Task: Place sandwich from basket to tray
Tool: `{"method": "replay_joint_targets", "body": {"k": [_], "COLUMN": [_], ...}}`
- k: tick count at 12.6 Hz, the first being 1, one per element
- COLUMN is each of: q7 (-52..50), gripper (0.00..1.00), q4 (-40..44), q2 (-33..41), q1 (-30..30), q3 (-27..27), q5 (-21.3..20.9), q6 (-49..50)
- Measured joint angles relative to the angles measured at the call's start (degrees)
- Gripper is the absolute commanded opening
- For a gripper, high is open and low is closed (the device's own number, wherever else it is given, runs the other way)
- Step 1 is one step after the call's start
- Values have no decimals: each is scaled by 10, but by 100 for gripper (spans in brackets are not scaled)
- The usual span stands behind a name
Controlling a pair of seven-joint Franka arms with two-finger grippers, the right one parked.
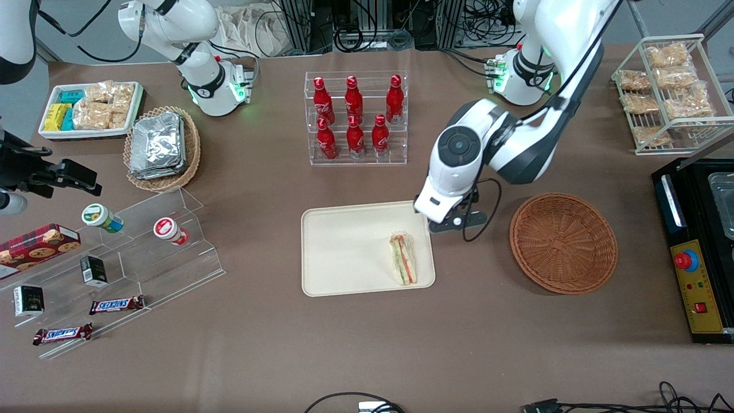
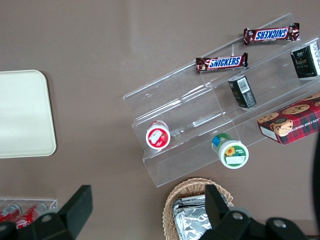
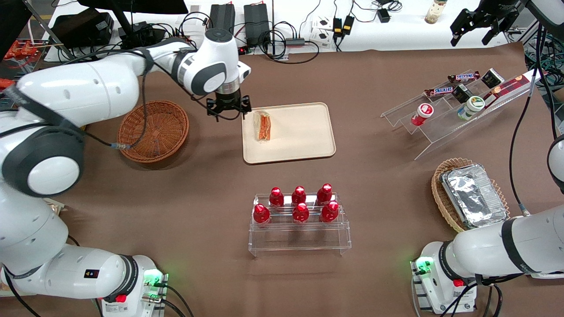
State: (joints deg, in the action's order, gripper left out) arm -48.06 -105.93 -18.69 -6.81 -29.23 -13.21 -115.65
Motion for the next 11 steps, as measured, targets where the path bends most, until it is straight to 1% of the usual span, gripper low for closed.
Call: {"method": "replay_joint_targets", "body": {"k": [2, 6, 8, 11], "q7": [69, 224, 270, 317], "gripper": [100, 100, 100, 100], "q4": [-33, -38, -28, 28], "q2": [57, 135, 160, 162], "q1": [33, 121, 171, 231], "q3": [1, 5, 7, 9], "q5": [13, 75, 93, 98], "q6": [11, 63, 92, 154]}}
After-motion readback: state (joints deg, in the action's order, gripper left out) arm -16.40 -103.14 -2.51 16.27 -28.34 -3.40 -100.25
